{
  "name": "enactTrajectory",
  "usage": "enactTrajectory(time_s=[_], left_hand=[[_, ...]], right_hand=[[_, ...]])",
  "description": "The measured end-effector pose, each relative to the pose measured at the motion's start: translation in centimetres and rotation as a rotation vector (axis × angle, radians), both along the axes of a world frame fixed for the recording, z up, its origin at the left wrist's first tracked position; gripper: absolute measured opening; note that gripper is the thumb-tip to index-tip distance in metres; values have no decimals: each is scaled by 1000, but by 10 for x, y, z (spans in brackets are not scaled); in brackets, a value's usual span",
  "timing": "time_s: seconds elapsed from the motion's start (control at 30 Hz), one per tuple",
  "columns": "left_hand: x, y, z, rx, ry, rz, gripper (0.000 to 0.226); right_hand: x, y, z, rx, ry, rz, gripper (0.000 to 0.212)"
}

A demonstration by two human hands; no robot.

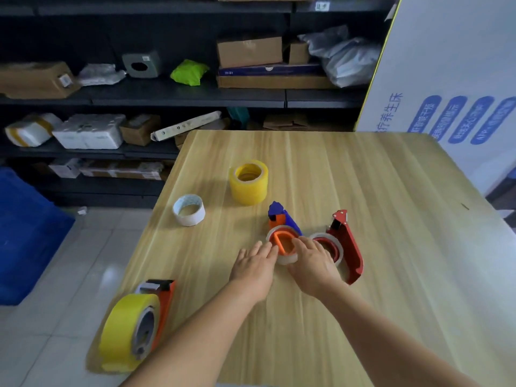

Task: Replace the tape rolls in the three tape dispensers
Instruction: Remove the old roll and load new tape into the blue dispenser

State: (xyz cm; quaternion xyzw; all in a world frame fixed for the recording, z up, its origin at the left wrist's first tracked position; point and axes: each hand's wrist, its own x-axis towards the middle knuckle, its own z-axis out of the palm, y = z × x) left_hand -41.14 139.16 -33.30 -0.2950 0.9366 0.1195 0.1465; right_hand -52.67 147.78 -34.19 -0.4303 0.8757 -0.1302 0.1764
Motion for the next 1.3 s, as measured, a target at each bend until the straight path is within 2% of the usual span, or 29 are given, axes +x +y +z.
enactTrajectory(time_s=[0.13, 0.3, 0.37, 0.43, 0.53, 0.6, 0.67, 0.73, 0.9, 1.1, 1.2, 1.3], left_hand=[[-11, -8, -12, -9, -88, -21, 69], [-13, -31, -16, -82, -105, 46, 50], [-13, -42, -16, -96, -103, 104, 58], [-14, -49, -18, -101, -22, 156, 68], [-18, -55, -25, -12, 87, 164, 87], [-22, -60, -30, 90, 63, 151, 106], [-26, -64, -33, 137, 39, 136, 114], [-30, -67, -34, 153, 57, 125, 113], [-31, -72, -29, 253, 251, 139, 93], [-24, -89, -19, 387, 359, 130, 101], [-14, -103, -12, 356, 411, 172, 104], [0, -119, -6, 308, 455, 209, 110]], right_hand=[[-18, -11, -10, 18, 18, 77, 54], [-35, -21, -16, 21, 131, 121, 43], [-38, -25, -17, 27, 156, 124, 41], [-37, -31, -18, 4, 154, 141, 45], [-28, -41, -22, -8, 136, 207, 67], [-23, -48, -23, 44, 139, 241, 82], [-23, -54, -25, 86, 141, 255, 91], [-24, -57, -26, 105, 139, 261, 96], [-24, -59, -25, 104, 81, 206, 105], [-23, -69, -15, 19, 153, 240, 114], [-17, -84, -4, -32, 159, 275, 111], [-8, -104, 4, -66, 86, 332, 108]])
